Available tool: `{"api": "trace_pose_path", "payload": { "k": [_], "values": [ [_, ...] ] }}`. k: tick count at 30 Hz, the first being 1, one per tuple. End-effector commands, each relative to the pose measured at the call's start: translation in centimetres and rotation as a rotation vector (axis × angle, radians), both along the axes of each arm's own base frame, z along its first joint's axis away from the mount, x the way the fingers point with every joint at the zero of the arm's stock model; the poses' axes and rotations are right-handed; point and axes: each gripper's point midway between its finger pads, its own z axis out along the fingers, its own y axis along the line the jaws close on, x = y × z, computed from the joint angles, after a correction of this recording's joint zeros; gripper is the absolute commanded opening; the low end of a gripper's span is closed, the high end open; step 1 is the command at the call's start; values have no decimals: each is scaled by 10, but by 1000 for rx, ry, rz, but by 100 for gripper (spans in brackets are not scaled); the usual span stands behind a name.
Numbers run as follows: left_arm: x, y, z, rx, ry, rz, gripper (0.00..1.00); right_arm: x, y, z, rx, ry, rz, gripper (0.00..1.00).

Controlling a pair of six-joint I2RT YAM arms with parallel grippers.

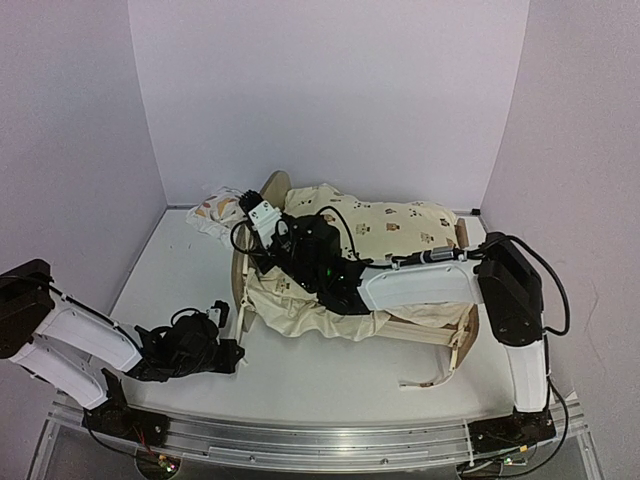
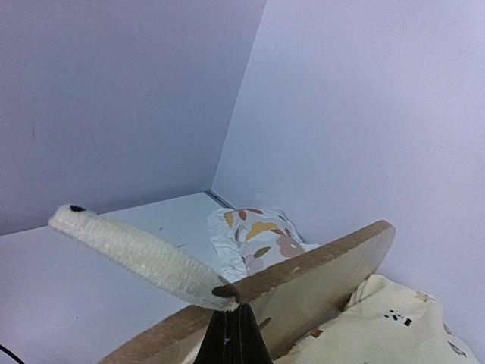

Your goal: Set up the pet bed

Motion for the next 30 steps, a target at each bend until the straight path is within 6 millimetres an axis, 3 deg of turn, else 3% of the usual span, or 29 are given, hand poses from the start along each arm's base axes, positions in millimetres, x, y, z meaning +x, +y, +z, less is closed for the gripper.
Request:
{"api": "trace_pose_path", "payload": {
  "k": [1, 6, 9, 13, 14, 17, 22, 25, 28, 30],
  "values": [
    [-4, 7, -6, 38, 16, -5, 0, 22, -54, 80, 143, -105, -206, 0],
    [-4, 2, -3, 34, 16, -26, 7, 25, -73, 81, 93, -104, -266, 1],
    [-4, -4, 3, 29, 14, -51, 25, 20, -82, 74, 23, -29, -265, 18],
    [1, -8, 28, 27, -19, -58, 44, 6, -118, 68, -52, 69, -301, 44],
    [2, -8, 38, 22, -34, -59, 48, 2, -131, 73, -57, 86, -317, 52],
    [7, -10, 72, -3, -91, -64, 59, -6, -173, 62, -124, 184, -376, 73],
    [19, -4, 127, 23, -192, -40, 72, -13, -258, 44, -173, 314, -572, 92],
    [33, -2, 153, 63, -261, -3, 75, -3, -314, 27, -138, 411, -709, 95],
    [49, -7, 172, 110, -311, 26, 75, 20, -371, 3, -51, 572, -809, 95],
    [61, -9, 176, 169, -327, 57, 75, 41, -396, -10, 22, 678, -844, 95]
  ]
}}
